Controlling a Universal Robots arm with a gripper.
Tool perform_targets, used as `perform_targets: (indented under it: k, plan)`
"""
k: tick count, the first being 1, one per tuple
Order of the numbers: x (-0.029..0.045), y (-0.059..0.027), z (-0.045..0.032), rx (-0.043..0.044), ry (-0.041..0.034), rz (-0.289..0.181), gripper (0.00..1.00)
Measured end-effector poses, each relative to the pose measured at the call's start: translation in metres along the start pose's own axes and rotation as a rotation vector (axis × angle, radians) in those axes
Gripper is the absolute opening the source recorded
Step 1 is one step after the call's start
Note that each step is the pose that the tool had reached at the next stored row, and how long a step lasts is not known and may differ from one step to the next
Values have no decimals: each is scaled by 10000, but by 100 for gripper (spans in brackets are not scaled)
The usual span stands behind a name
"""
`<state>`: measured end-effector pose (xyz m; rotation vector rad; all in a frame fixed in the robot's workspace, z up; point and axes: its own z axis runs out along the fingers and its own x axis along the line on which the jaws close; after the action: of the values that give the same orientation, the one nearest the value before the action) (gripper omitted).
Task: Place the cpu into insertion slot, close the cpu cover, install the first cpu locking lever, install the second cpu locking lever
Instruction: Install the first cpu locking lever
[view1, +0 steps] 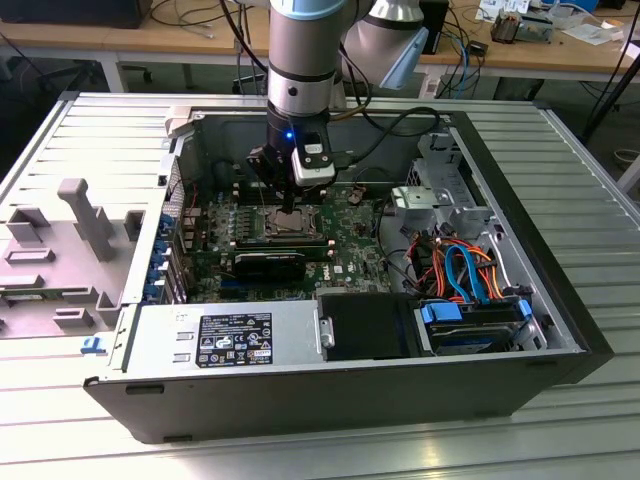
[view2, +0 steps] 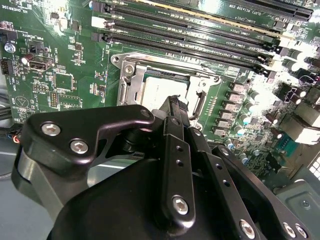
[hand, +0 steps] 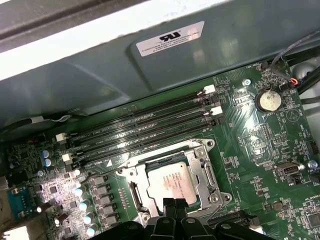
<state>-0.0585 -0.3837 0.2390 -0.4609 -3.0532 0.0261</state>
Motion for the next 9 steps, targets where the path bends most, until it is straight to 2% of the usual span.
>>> perform_targets:
  k: [9]
  plan:
    - [0,0,0,6,-3,-132,11]
